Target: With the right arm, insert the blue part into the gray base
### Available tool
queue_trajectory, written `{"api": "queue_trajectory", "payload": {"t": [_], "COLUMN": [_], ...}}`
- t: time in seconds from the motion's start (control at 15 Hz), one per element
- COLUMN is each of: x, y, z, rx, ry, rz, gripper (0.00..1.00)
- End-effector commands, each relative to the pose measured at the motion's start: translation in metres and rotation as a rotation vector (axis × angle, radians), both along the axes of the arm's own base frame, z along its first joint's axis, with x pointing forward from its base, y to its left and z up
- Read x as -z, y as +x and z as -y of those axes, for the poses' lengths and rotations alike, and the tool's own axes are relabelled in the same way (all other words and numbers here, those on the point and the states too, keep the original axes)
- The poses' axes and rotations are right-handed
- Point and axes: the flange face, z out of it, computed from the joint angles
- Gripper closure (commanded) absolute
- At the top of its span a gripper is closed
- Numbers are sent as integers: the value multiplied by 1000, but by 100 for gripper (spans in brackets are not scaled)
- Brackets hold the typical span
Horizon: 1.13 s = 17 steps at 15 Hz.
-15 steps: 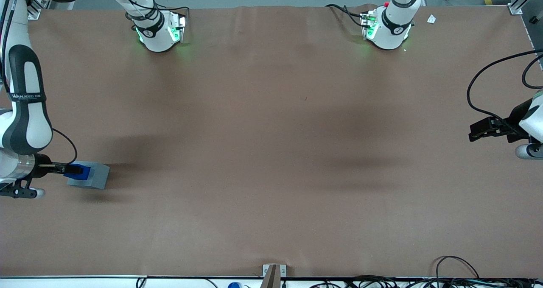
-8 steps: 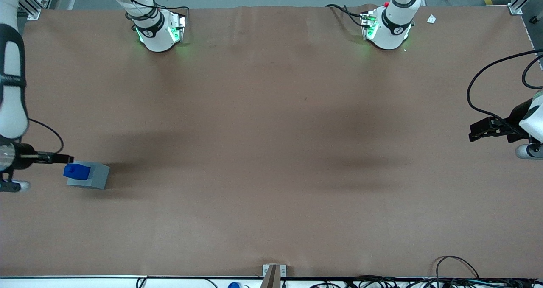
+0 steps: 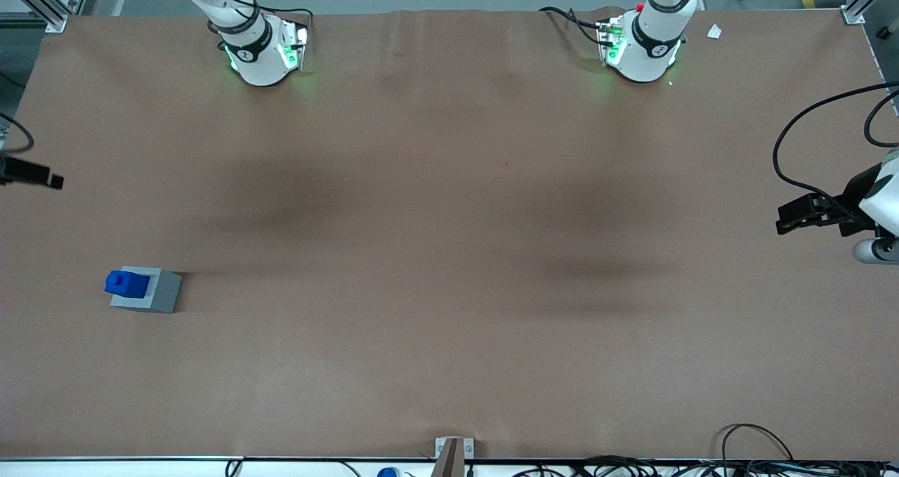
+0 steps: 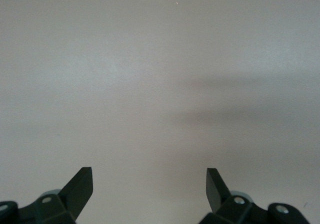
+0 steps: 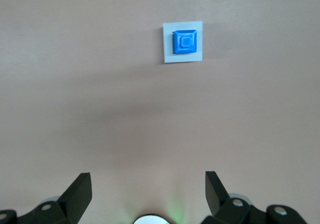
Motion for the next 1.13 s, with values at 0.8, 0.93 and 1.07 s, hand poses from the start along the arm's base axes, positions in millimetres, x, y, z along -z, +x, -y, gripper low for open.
{"api": "queue_trajectory", "payload": {"t": [0.8, 0.93, 1.07], "x": [-58, -56, -54], "y": [-41, -39, -40], "z": [-87, -84, -86], "rx": [-63, -59, -59], "ry": [-76, -95, -94], "rz": [206, 197, 188], "gripper": [0, 0, 0]}}
